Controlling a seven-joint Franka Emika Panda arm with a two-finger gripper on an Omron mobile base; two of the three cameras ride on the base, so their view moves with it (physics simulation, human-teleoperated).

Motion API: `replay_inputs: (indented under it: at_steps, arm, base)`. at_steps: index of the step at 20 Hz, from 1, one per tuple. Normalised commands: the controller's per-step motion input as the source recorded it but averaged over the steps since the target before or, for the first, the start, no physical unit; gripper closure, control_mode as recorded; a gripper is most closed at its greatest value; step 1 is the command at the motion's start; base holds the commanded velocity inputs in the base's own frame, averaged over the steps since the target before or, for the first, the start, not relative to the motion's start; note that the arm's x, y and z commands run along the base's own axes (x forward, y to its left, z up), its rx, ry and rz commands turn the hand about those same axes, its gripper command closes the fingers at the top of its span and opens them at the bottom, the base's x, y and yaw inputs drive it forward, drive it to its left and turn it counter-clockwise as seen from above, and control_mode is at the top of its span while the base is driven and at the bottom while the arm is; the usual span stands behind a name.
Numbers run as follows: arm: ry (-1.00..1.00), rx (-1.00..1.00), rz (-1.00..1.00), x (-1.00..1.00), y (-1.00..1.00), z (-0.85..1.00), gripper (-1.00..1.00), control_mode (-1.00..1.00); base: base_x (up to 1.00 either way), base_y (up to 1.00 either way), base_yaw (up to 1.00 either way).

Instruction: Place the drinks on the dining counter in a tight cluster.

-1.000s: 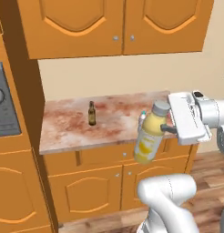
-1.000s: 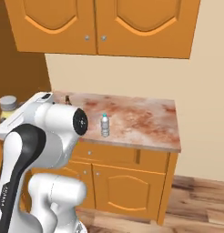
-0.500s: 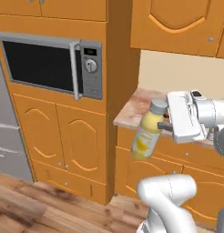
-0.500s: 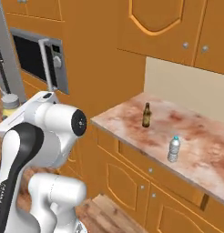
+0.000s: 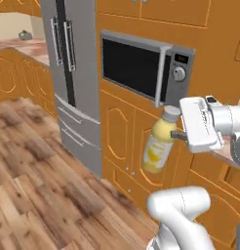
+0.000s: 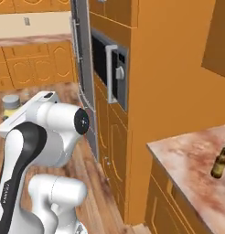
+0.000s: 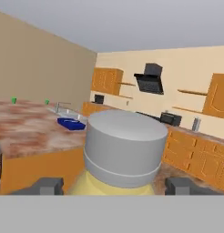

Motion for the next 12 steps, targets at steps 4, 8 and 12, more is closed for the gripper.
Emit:
replay_inputs:
  at_steps: [4, 8, 12]
  arm:
    - [0.0, 0.0, 0.0, 0.0, 0.0, 0.0, 1.0, 1.0]
    - [0.0, 0.0, 0.0, 0.0, 0.0, 0.0, 1.0, 1.0]
    - [0.0, 0.0, 0.0, 0.0, 0.0, 0.0, 1.0, 1.0]
  base:
    - [0.04, 0.52, 0.91]
    - [0.0, 0.54, 0.93]
    - [0.0, 0.43, 0.87]
